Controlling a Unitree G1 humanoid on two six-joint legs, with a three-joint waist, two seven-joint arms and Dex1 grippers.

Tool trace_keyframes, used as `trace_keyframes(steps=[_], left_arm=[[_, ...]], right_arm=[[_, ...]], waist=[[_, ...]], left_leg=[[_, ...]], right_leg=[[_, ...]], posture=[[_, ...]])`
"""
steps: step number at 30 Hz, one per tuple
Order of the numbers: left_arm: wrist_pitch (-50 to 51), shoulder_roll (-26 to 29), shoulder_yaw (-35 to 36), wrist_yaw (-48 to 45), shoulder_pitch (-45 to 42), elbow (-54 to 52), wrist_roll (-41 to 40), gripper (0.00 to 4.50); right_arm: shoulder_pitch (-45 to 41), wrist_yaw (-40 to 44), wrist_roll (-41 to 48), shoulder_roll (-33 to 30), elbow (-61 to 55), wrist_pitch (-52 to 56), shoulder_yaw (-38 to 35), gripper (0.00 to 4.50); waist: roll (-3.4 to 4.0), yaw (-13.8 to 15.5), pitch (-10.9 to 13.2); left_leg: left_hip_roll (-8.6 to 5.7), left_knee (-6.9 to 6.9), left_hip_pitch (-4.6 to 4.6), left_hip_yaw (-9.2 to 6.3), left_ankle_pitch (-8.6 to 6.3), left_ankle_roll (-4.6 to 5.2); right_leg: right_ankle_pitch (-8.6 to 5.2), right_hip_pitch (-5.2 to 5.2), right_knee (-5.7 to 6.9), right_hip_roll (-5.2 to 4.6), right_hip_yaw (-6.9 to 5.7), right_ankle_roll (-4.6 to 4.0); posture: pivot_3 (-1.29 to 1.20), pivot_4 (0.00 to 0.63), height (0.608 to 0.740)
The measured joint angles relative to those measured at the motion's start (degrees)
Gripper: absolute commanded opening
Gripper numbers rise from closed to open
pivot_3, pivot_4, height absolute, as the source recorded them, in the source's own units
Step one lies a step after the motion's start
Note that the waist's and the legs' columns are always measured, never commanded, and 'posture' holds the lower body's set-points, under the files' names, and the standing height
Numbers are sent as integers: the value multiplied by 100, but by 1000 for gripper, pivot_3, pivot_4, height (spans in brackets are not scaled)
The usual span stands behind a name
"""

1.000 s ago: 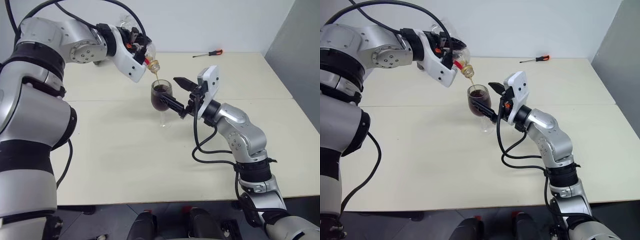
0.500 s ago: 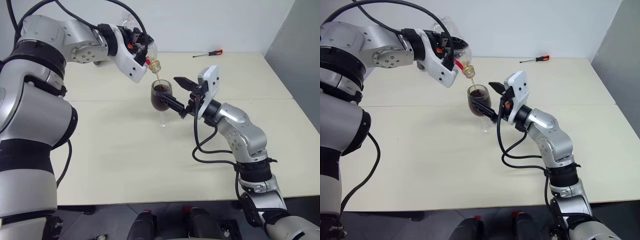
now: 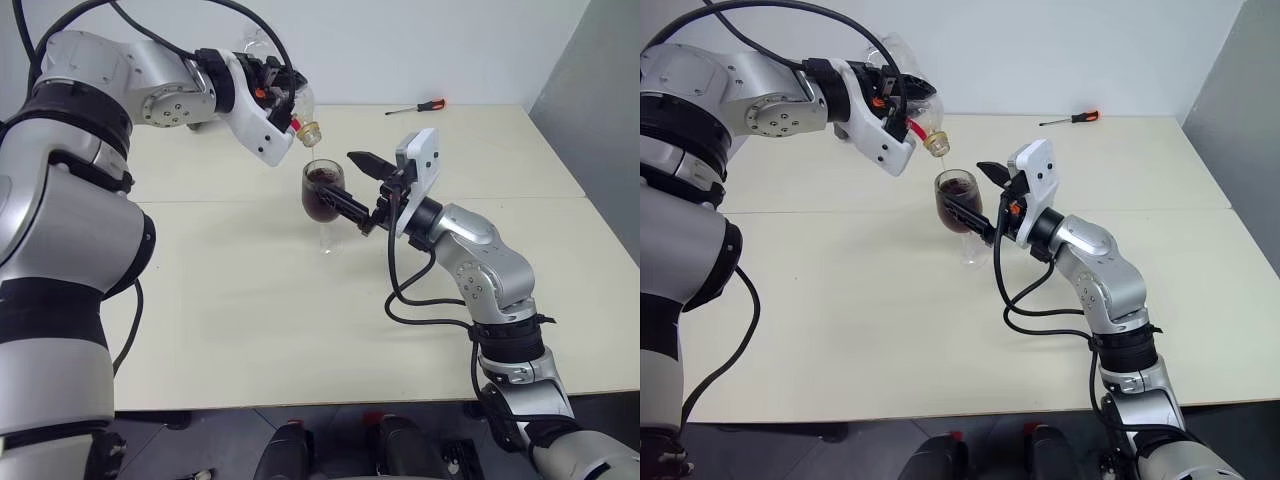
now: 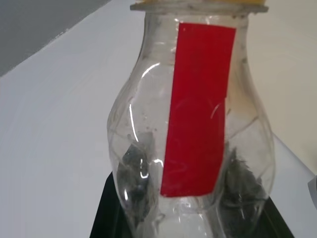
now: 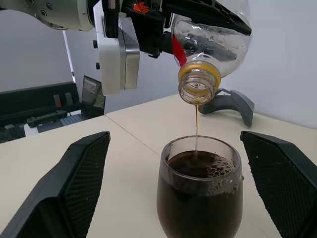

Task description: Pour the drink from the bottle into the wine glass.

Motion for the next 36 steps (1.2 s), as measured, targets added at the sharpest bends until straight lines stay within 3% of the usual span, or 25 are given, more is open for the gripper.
trace_keyframes(steps=[36], left_arm=[[48, -115, -498, 605, -338, 51, 341, 1059]], right_arm=[[-2, 0, -2, -5, 1, 0, 0, 4500]], waist=[[0, 2, 0]], left_leg=[[0, 0, 0, 1, 0, 0]], right_leg=[[0, 0, 0, 0, 0, 0]], posture=[[0, 150, 740]])
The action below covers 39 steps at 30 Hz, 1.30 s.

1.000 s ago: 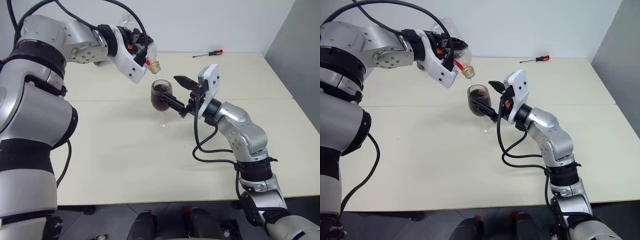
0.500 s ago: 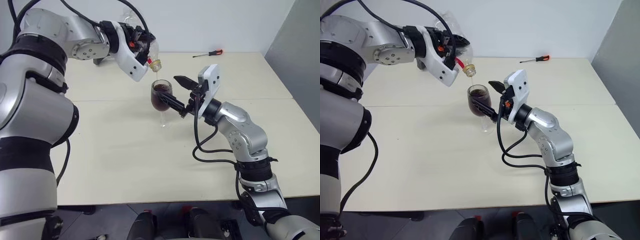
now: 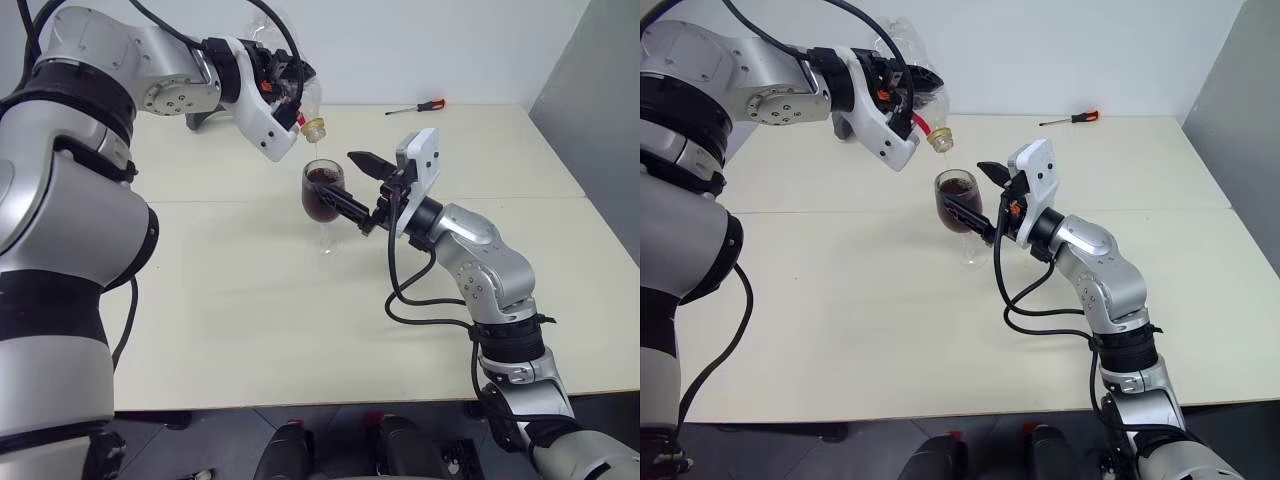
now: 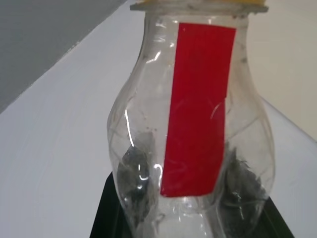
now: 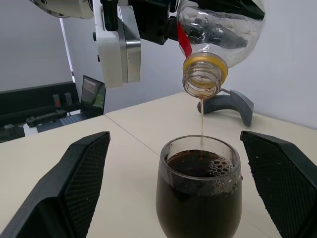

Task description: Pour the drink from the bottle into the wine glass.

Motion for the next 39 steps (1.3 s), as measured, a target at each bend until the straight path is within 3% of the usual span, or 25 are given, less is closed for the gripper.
trace_keyframes(steps=[8, 21, 31, 39], left_arm=[[46, 22, 377, -536, 14, 51, -462, 1059], [515, 122, 1895, -2387, 563, 134, -2111, 1059], [1704, -220, 4226, -4627, 1319, -33, -4729, 1059], [2676, -419, 5194, -4832, 1851, -346, -5798, 1059]], right_arm=[[0, 5, 0, -8, 0, 0, 1, 4500], [-3, 12, 3, -18, 0, 3, 2, 4500], [-6, 84, 4, -188, -1, 56, 11, 4500], [33, 155, 100, -520, -415, 318, -8, 4500]], waist=[[0, -1, 0], [0, -14, 0], [0, -58, -1], [0, -102, -2]], left_leg=[[0, 0, 0, 0, 0, 0], [1, 2, 0, -1, 0, 0], [3, 7, 2, -5, 1, -2], [3, 11, 1, -9, 1, -2]], right_leg=[[0, 0, 0, 0, 0, 0], [0, 0, 0, 0, -1, 0], [0, 2, 3, -1, -3, -1], [0, 1, 13, -2, -4, -1]], posture=[[0, 150, 740], [0, 150, 740], [0, 150, 740], [0, 150, 740]])
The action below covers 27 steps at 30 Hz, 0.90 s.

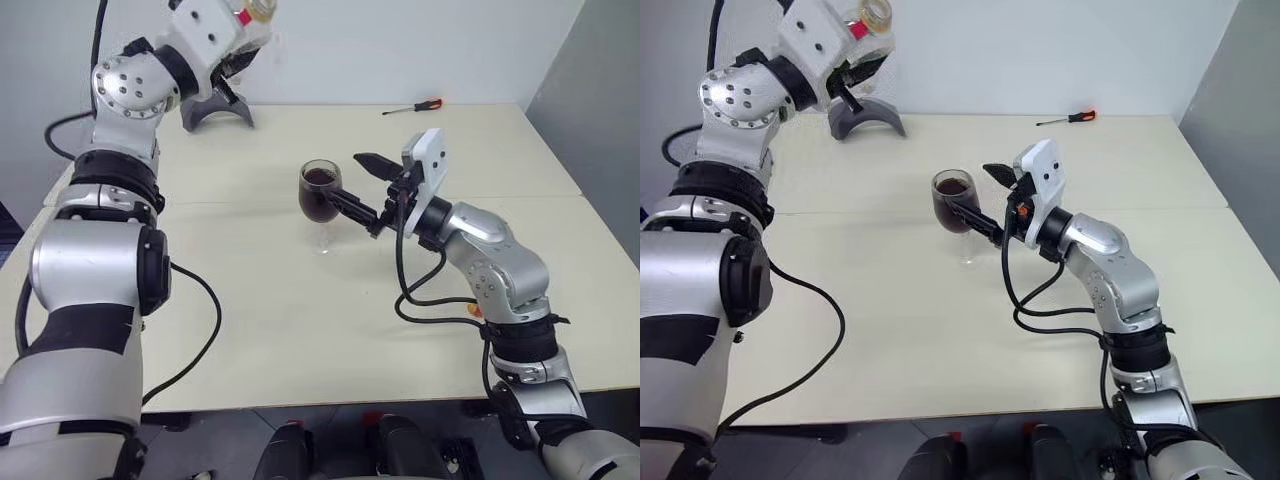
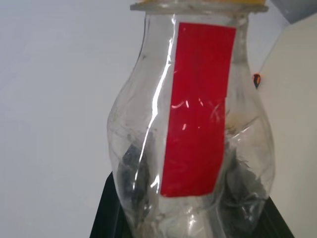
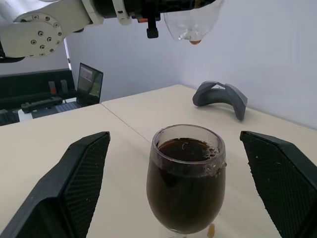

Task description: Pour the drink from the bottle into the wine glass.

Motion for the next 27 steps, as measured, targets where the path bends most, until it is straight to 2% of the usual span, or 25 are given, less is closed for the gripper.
trace_keyframes(steps=[6, 10, 14, 20, 27], left_arm=[[460, -165, 642, 512, 1113, -719, -658, 1059], [744, -415, 880, 703, 1956, -1236, -1017, 1059], [1169, -523, 1136, 1054, 2719, -2186, -1352, 1059], [1660, -668, 1537, 1491, 3547, -3142, -1770, 1059], [1967, -1121, 1897, 1644, 4451, -3391, -2349, 1059]], right_arm=[[476, 69, 441, -621, -1134, 637, -197, 4500], [925, -59, 901, -684, -1799, 999, -444, 4500], [1857, -46, 1381, -934, -2485, 1060, -868, 4500], [2885, 367, 1463, -1465, -3030, 661, -914, 4500], [3365, 695, 1280, -1551, -3028, 27, -755, 4500]], waist=[[-1, -2, -3], [-2, 10, -4], [-5, 75, -5], [-6, 107, -8], [-10, 123, -11]], left_leg=[[4, 0, 3, -4, 0, 0], [4, 7, -6, -12, 0, 0], [2, 10, -4, -9, -1, 1], [2, 13, 7, -10, -2, 3], [3, 15, 8, -18, -1, 2]], right_leg=[[0, 1, 6, -2, 10, 0], [0, 1, 7, -3, 11, -1], [0, 11, -2, -5, 16, 0], [0, 26, -3, -2, 14, 0], [0, 33, -12, -1, 6, 0]], posture=[[0, 150, 740], [0, 150, 740], [0, 150, 740], [0, 150, 740], [0, 150, 740]])
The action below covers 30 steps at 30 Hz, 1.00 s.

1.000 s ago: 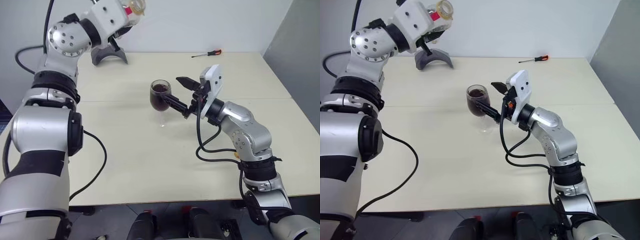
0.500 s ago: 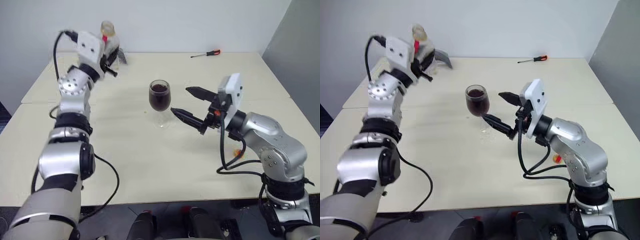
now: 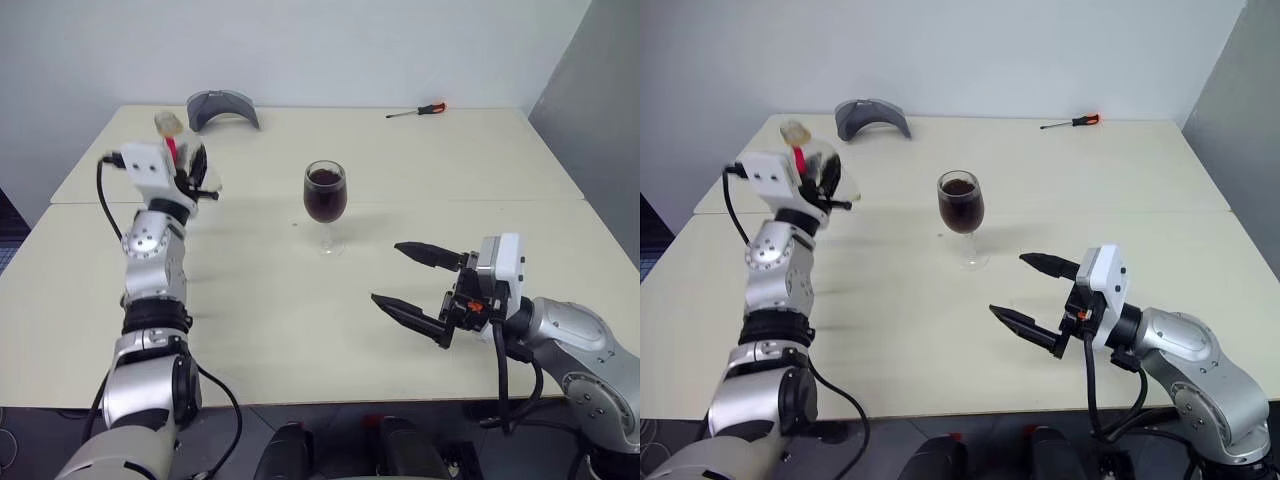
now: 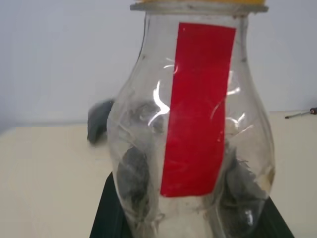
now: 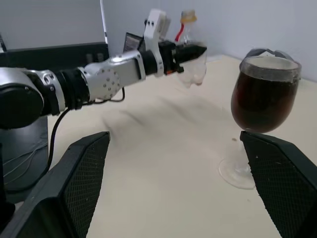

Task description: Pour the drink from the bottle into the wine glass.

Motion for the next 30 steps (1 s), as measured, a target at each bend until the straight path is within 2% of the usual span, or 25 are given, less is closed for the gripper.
trace_keyframes(steps=[10, 21, 30], left_arm=[[-224, -44, -4, -151, 390, 177, -136, 1059], [-576, -140, -8, -233, 442, 641, -131, 1059], [-600, -140, -1, -189, 441, 754, -147, 3884]], right_arm=[[256, 279, -280, -14, 235, -647, 236, 4500], [132, 221, -513, 12, 578, -899, 392, 4500], [-44, 27, -568, 22, 702, -899, 423, 4500]], waist=[[-6, 9, -4], [-7, 9, -5], [-7, 9, -6]], left_leg=[[-1, 0, 4, 3, 0, 0], [0, 0, 5, 1, 0, 0], [0, -2, 6, 1, 0, 0]], right_leg=[[0, 6, -4, 0, 1, 0], [0, 6, -4, 1, 0, 0], [0, 6, -4, 1, 0, 0]], posture=[[0, 150, 740], [0, 150, 740], [0, 150, 740]])
